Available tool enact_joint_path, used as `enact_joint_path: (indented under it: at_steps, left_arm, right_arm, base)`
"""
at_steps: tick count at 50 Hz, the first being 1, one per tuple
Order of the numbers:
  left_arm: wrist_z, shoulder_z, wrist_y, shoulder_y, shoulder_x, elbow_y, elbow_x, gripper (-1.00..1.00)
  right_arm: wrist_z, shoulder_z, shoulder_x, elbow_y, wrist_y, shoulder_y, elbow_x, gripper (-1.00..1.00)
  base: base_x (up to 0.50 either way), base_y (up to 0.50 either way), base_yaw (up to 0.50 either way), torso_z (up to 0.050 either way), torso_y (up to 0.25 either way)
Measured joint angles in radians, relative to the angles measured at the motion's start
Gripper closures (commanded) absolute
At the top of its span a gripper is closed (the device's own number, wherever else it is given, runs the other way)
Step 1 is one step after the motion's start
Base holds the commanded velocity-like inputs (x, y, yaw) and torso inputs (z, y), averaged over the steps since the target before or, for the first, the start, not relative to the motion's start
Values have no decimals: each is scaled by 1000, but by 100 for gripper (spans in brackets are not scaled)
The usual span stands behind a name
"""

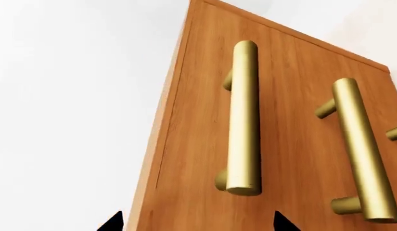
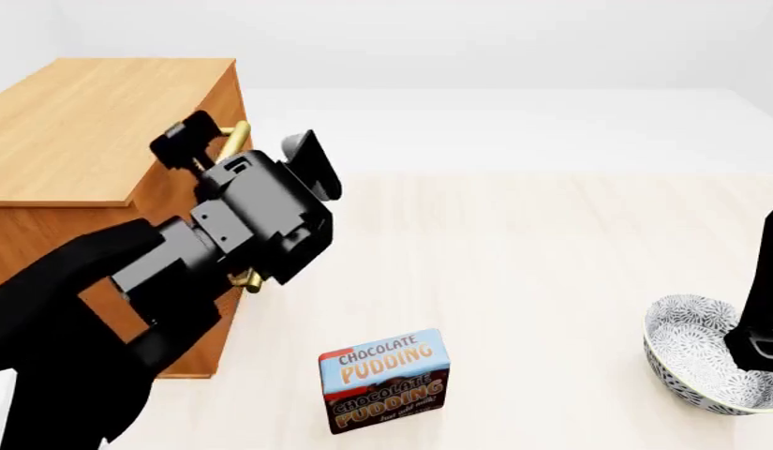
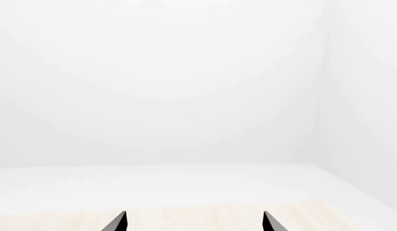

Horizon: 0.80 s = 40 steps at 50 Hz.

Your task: Put the butter at the back in the top drawer of the cabinet and close it.

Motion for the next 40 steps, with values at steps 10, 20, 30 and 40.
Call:
enact_joint_path:
  at_steps: [10, 20, 30, 40]
  left_arm:
    - [-287, -91, -115, 38, -99, 286, -218, -100]
    - [-439, -188, -160, 80, -223, 584, -405, -100]
    - [-494, 75, 218, -165, -466, 954, -642, -100]
    - [-483, 331, 621, -354, -709, 1246, -677, -100]
  right_arm:
    - [0, 1, -4, -1, 4, 4, 2, -100]
    - [-5, 5, -12, -1, 12, 6, -1, -100]
    - [-17, -23, -28, 2, 23, 21, -23, -100]
    - [-24, -75, -35, 5, 31, 45, -42, -100]
  base:
    - [0, 0, 0, 0, 0]
    - [0, 0, 0, 0, 0]
    - [0, 0, 0, 0, 0]
    - [0, 0, 0, 0, 0]
